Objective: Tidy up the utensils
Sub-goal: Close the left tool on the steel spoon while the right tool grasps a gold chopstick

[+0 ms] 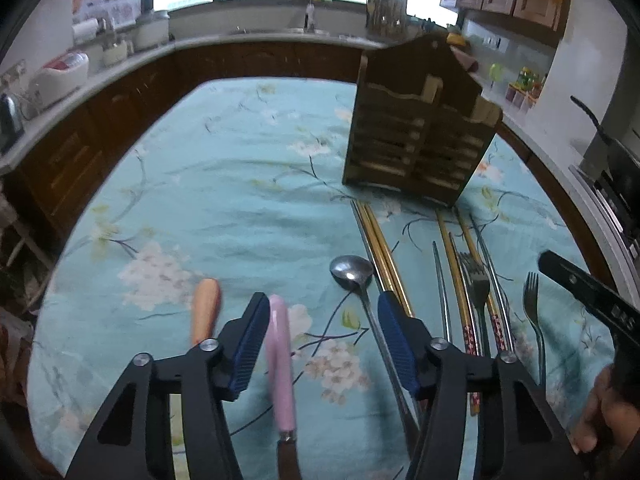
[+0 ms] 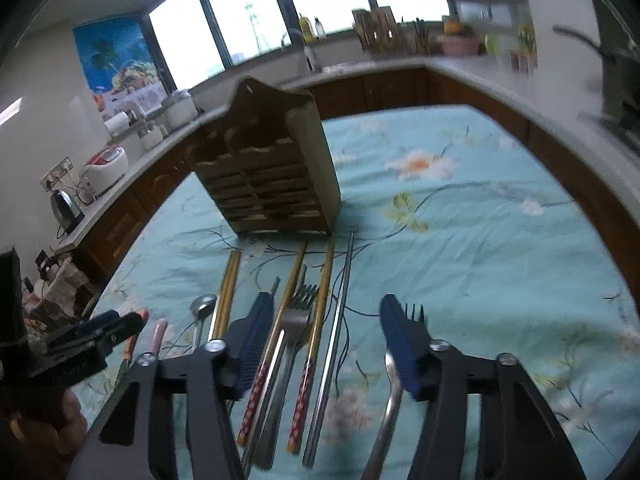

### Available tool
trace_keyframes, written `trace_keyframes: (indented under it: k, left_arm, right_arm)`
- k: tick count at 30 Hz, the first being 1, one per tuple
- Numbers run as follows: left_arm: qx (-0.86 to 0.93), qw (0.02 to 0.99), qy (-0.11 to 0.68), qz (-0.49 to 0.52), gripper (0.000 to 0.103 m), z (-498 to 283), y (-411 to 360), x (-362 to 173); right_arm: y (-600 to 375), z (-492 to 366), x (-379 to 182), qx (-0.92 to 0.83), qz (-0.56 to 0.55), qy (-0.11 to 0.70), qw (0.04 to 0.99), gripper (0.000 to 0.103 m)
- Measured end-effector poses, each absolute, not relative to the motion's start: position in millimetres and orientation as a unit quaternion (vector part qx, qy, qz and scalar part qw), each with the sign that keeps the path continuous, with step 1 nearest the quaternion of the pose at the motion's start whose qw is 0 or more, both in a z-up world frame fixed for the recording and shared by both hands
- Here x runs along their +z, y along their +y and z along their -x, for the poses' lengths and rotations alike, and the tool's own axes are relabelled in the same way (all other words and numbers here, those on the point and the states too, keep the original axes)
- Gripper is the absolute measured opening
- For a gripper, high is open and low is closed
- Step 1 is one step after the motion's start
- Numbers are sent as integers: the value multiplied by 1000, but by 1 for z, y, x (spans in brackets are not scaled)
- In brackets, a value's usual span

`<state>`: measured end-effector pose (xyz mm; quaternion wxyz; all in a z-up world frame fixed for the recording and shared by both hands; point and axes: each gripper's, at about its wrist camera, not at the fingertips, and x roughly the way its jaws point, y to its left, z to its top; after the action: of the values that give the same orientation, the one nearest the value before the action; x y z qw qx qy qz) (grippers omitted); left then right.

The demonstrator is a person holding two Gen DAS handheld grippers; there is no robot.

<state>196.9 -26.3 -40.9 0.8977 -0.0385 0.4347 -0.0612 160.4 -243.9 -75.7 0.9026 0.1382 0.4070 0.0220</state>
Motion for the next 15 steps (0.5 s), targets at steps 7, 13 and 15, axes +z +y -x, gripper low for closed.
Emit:
trace_keyframes:
  k: [7, 13, 15]
  left_arm:
    - [-72, 880, 467, 43, 38, -237, -36, -65]
    - [-84, 866, 490, 53, 37, -257, -41, -82]
    - [-91, 861, 497, 63, 37, -263, -42, -87]
  right_arm:
    - [-237, -205, -96, 47, -141, 445, 883, 31]
    - [-235, -235, -116, 51, -143, 475, 867, 27]
    - [-234, -246, -121, 50, -138, 481, 864, 27]
